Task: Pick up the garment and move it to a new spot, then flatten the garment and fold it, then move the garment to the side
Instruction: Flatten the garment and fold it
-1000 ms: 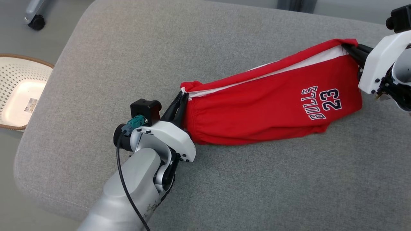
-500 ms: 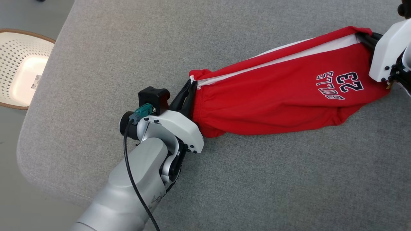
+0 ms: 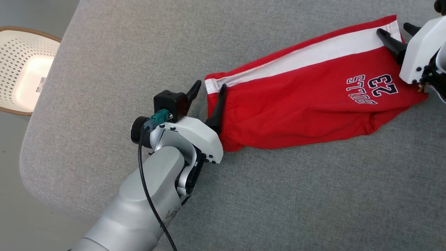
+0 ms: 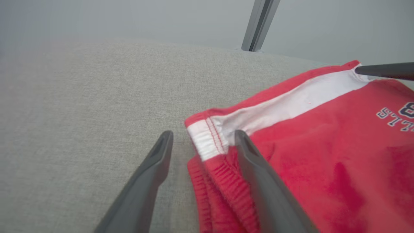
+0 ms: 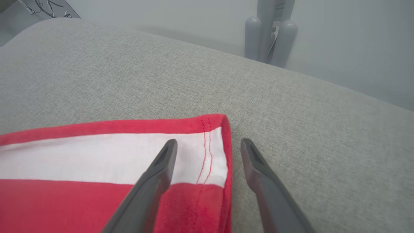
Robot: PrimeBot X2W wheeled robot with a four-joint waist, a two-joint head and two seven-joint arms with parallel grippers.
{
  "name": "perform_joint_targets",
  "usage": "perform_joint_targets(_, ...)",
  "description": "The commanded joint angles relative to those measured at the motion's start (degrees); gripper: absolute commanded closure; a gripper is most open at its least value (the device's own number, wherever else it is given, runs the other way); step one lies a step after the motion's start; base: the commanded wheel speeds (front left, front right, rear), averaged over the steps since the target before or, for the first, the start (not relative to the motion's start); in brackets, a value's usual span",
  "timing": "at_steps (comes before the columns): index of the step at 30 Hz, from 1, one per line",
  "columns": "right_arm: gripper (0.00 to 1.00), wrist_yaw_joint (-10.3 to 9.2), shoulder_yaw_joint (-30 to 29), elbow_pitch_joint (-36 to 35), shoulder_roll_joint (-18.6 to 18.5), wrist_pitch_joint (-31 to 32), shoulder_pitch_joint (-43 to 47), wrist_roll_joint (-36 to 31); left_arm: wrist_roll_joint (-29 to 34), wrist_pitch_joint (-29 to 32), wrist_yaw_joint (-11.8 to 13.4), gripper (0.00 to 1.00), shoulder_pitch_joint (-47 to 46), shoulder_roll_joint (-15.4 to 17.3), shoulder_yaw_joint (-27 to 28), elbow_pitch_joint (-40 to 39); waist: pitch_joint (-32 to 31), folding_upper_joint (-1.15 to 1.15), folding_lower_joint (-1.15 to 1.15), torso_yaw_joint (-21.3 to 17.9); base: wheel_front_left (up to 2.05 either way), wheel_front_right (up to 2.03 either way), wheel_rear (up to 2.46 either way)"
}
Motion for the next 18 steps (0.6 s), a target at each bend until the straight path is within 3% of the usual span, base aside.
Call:
perform_joint_targets(1, 0.0, -0.03, 0.1, 0.4, -0.3, -0.3, 0.4, 0.5, 0.6, -0.2, 0.5, 0.0, -0.6, 0.3, 0.0, 0.4, -0.4, 0.0, 0.0, -0.2, 0.0, 0.0, 0.0)
perform_joint_targets(9, 0.0, -0.03, 0.4, 1.7, 0.1, -1.3, 2.2, 0.7, 3.1, -0.2, 1.3, 0.0, 1.2, 0.3, 1.0, 2.2, -3.7, 0.0, 0.0, -1.4, 0.0, 0.0, 0.0)
perform_joint_targets(18, 0.0, -0.03, 0.2, 0.3, -0.1, -7.9, 6.3, 2.1, 7.0, -0.2, 1.5, 0.0, 4.5, 0.4, 4.8, 3.8, -10.5, 0.0, 0.0, -3.2, 0.0, 0.0, 0.0)
